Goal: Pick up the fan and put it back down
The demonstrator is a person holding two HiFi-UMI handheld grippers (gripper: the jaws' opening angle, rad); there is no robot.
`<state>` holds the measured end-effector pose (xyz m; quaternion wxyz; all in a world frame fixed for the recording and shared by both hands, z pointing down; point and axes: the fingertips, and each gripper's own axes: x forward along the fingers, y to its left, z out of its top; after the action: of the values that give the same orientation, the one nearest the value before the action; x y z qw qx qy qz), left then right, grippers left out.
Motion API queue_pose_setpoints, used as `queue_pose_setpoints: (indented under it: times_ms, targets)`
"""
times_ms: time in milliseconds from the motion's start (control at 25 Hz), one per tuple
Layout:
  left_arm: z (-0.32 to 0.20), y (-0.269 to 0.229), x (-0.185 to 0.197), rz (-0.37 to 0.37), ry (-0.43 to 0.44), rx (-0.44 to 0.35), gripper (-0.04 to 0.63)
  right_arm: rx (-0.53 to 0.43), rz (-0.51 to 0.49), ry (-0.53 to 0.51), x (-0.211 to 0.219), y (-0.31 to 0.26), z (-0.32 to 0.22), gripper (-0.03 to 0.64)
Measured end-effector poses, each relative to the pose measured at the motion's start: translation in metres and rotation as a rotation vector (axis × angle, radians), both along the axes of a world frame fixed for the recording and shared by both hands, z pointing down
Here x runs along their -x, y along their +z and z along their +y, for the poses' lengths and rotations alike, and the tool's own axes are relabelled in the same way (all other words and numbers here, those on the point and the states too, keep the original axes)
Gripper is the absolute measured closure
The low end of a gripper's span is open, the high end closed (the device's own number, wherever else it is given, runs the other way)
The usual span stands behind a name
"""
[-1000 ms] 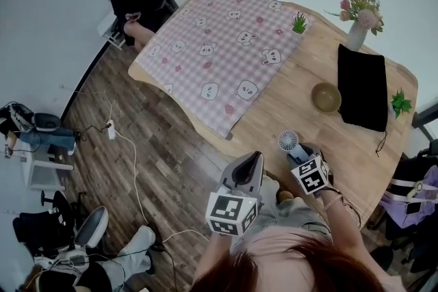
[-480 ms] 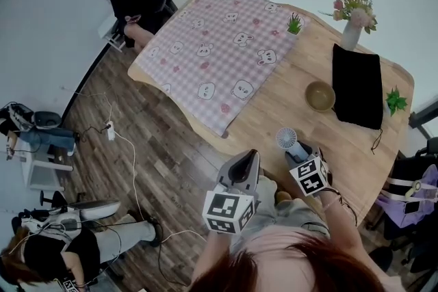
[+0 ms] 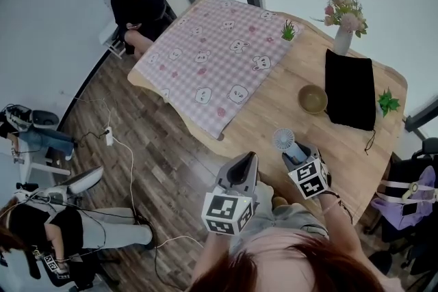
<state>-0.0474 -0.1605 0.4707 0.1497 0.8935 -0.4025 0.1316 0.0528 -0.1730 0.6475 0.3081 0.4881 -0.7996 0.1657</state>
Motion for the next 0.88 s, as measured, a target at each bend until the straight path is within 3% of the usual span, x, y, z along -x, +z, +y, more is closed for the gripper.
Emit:
queue_pose_setpoints:
  times_ms: [880]
  targets:
    - [0.017, -0.021, -0.010, 0.013, 0.003, -0.069, 0.581, -0.157, -0.072, 0.055, -0.011, -0.079, 0.014, 0.403]
